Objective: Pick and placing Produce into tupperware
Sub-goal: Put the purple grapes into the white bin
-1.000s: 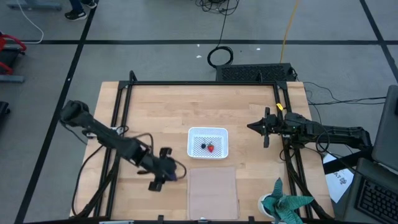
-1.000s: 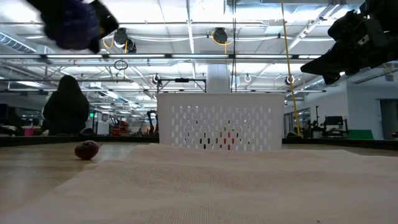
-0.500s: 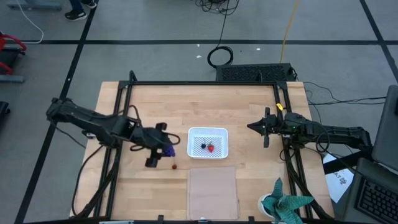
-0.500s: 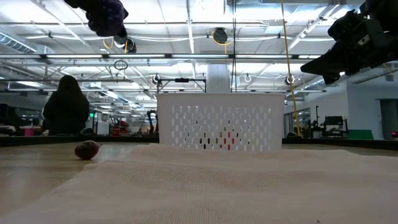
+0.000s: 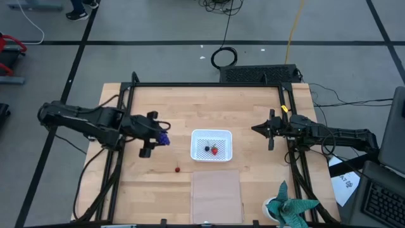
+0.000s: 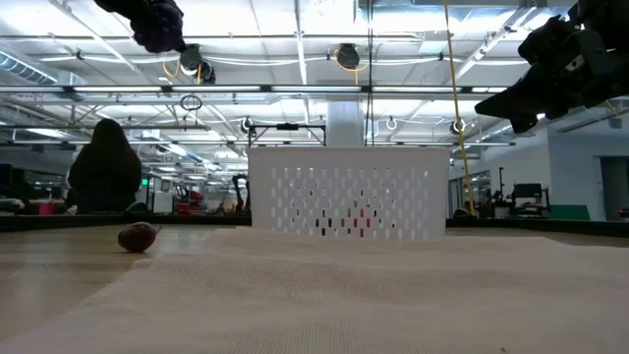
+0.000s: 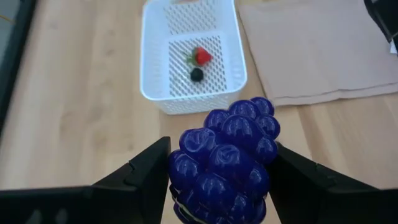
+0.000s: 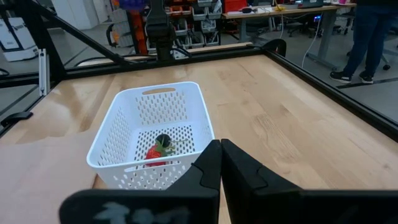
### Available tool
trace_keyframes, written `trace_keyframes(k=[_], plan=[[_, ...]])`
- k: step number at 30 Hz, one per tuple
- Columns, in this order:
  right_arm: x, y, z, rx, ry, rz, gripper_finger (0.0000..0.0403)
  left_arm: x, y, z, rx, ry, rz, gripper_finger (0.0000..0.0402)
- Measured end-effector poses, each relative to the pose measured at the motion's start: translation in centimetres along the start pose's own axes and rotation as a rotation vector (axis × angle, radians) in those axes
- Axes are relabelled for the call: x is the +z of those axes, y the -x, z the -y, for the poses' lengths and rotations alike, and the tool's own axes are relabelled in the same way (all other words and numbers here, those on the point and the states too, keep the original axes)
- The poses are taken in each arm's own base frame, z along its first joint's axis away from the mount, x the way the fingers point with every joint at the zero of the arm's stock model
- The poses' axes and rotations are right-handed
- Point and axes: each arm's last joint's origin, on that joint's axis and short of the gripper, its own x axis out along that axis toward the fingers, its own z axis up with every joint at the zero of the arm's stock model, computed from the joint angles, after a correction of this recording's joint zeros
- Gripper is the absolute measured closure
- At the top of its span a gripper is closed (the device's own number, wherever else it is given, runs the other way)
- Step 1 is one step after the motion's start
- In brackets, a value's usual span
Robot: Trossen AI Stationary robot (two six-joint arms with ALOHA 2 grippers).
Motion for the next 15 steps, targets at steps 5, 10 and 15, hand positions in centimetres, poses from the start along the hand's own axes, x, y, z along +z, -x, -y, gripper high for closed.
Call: trace_keyframes(k=[5, 10, 15], plan=[[0.0, 0.0, 0.0, -0.001, 0.0, 0.0, 0.0403, -0.2, 1.3, -1.2, 0.053, 0.011, 0.05, 0.0179], [0.0, 0.0, 0.0, 0.0, 0.0, 0.0, 0.0403, -0.3, 2.0, -2.7, 0.122, 0.045, 0.089, 0.0179], [0.0, 0.0, 0.0, 0.0, 0.0, 0.001, 0.0403, -0.4, 2.0, -3.9, 0.13, 0.04, 0.097, 0.0179]])
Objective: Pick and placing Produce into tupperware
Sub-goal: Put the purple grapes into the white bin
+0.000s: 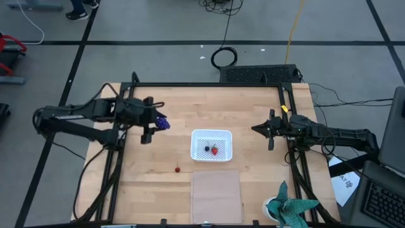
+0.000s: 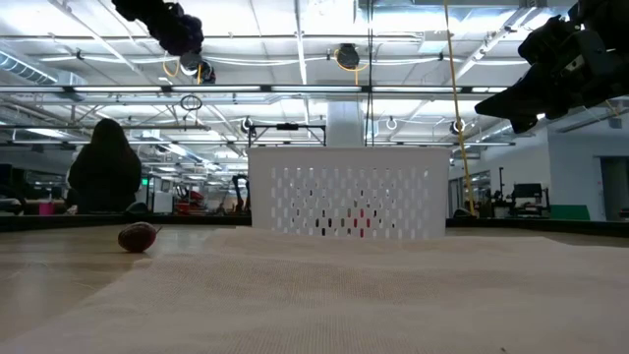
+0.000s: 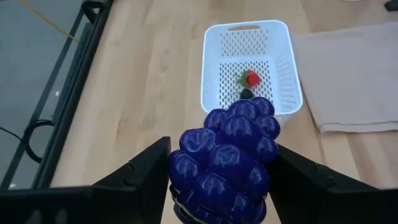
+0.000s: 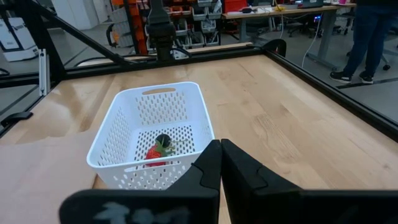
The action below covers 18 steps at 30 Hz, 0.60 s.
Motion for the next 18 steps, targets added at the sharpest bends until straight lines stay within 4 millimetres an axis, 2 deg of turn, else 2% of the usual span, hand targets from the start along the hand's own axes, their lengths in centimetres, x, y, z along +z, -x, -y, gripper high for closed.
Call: trace_keyframes(k=[4, 11, 18], plan=[[0.0, 0.0, 0.0, 0.0, 0.0, -0.001, 0.0403, -0.2, -0.2, -0.6, 0.005, -0.007, -0.005, 0.0179], [0.0, 0.0, 0.0, 0.0, 0.008, 0.0, 0.0403, -2.1, -1.0, -1.4, -0.004, 0.0, -0.016, 0.0179], [0.0, 0.0, 0.0, -0.001, 0.026, 0.0, 0.0403, -4.1, 0.0, -1.7, 0.016, 0.003, 0.069, 0.0179]])
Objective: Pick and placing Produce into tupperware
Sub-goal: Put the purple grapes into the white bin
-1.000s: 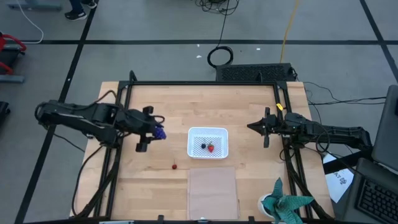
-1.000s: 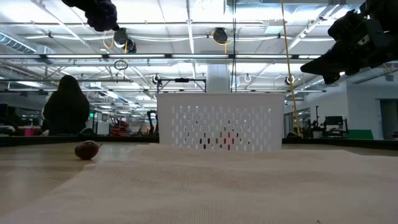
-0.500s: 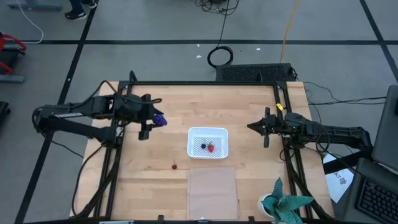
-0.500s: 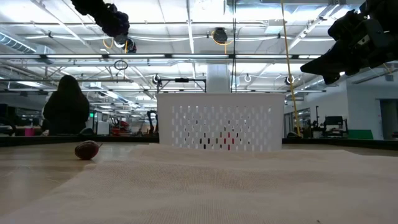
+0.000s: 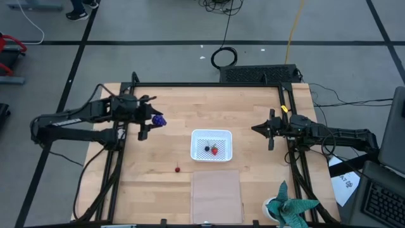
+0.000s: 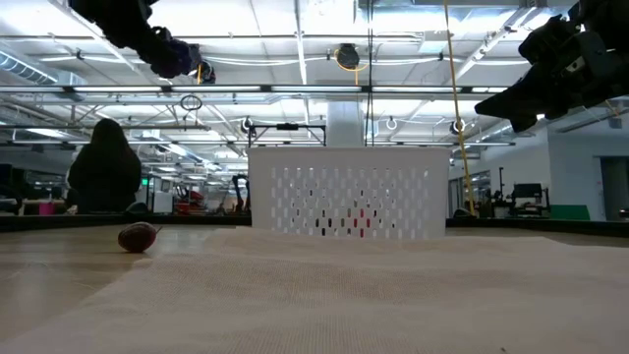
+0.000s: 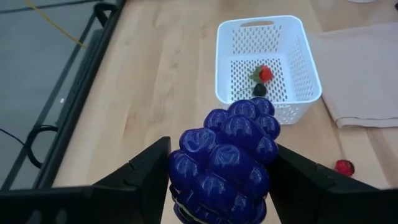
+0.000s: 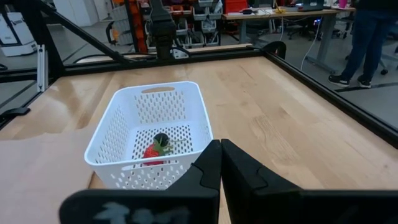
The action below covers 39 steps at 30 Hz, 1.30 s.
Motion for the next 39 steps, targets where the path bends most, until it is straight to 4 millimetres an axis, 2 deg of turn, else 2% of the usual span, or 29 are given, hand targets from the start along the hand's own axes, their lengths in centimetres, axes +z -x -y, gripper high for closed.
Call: trace_keyframes(k=[4, 7, 19, 26, 33, 39], plan=[[0.0, 0.0, 0.0, 0.0, 0.0, 0.0, 0.0403, -1.3, 0.7, 0.0, 0.02, 0.007, 0.093, 0.0179], [0.1, 0.0, 0.0, 0.0, 0.0, 0.006, 0.0403, -2.4, 0.5, 0.1, -0.01, -0.011, 0.188, 0.0179], [0.1, 0.0, 0.0, 0.001, -0.02, 0.008, 0.0403, -6.8, -4.1, 0.4, -0.057, 0.028, 0.431, 0.0179], [0.1, 0.0, 0.0, 0.001, -0.019, 0.008, 0.0403, -9.3, -5.8, 1.0, -0.055, 0.081, 0.53, 0.0179], [0.1, 0.0, 0.0, 0.001, -0.019, 0.008, 0.0403, -10.2, -6.2, 1.2, -0.059, 0.096, 0.531, 0.0179], [0.1, 0.0, 0.0, 0.001, -0.019, 0.007, 0.0403, -10.0, -6.1, 1.1, -0.061, 0.135, 0.552, 0.0179]])
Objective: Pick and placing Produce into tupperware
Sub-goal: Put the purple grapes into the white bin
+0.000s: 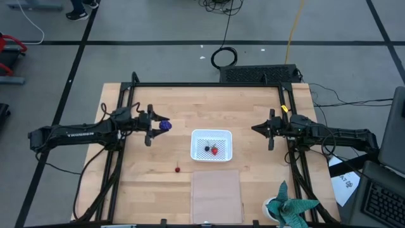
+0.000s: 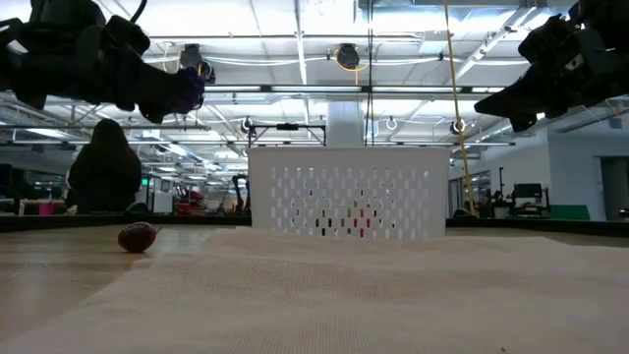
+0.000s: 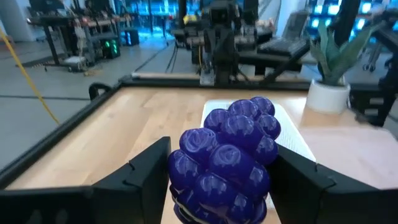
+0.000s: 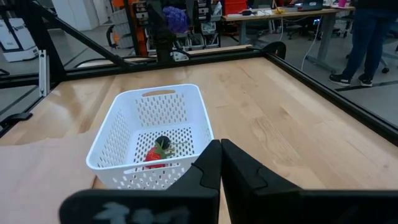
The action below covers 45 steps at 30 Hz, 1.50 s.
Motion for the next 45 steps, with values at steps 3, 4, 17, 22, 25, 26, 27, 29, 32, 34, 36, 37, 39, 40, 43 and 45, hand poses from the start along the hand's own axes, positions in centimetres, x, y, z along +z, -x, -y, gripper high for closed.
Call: trace_keyframes(k=[3, 4, 17, 22, 25, 26, 27, 29, 32, 34, 36, 37, 39, 40, 43, 45], plan=[[0.0, 0.0, 0.0, 0.0, 0.0, 0.0, 0.0403, 0.3, -0.2, -0.1, 0.007, -0.004, 0.036, 0.0179], [0.0, 0.0, 0.0, 0.0, 0.0, 0.0, 0.0403, 0.3, -0.4, -0.2, 0.013, -0.006, 0.041, 0.0179], [0.0, 0.0, 0.0, 0.0, 0.0, 0.0, 0.0403, 3.2, -6.3, -0.8, -0.019, 0.004, -0.051, 0.0179], [0.0, 0.0, 0.0, 0.0, -0.016, 0.0, 0.0403, 5.2, -10.0, 0.2, -0.107, -0.04, -0.143, 0.0179], [0.0, 0.0, 0.0, 0.0, -0.025, 0.0, 0.0403, 6.1, -12.3, 0.8, -0.139, -0.039, -0.24, 0.0179], [0.0, 0.0, 0.0, 0.0, -0.026, 0.0, 0.0403, 6.5, -13.0, 1.0, -0.146, -0.036, -0.266, 0.0179], [0.0, 0.0, 0.0, 0.0, -0.026, 0.0, 0.0403, 6.9, -13.6, 1.2, -0.155, -0.034, -0.29, 0.0179], [0.0, 0.0, 0.0, 0.0, -0.026, 0.0, 0.0403, 7.8, -14.7, 1.4, -0.158, -0.028, -0.334, 0.0179], [0.0, 0.0, 0.0, 0.0, -0.026, -0.001, 0.0403, 9.0, -16.1, 1.8, -0.17, -0.023, -0.401, 0.0179], [0.0, 0.0, 0.0, 0.0, -0.026, -0.002, 0.0403, 9.8, -16.8, 2.2, -0.183, -0.036, -0.43, 0.0179], [0.0, 0.0, 0.0, 0.0, -0.026, -0.002, 0.0403, 10.2, -17.4, 2.5, -0.192, -0.053, -0.471, 0.0179], [0.0, 0.0, 0.0, 0.0, -0.026, -0.002, 0.0403, 10.3, -17.8, 2.6, -0.187, -0.058, -0.493, 0.0179], [0.0, 0.0, 0.0, 0.0, -0.026, -0.002, 0.0403, 10.4, -18.6, 2.7, -0.165, -0.061, -0.532, 0.0179], [0.0, 0.0, 0.0, 0.0, -0.026, -0.002, 0.0403, 10.4, -18.9, 2.8, -0.156, -0.061, -0.554, 0.0179], [0.0, 0.0, 0.0, 0.0, -0.026, -0.003, 0.0403, 10.0, -20.3, 3.4, -0.134, -0.076, -0.62, 0.0179], [0.0, 0.0, 0.0, 0.0, -0.026, -0.004, 0.0403, 9.4, -21.1, 3.8, -0.123, -0.085, -0.676, 0.0179]])
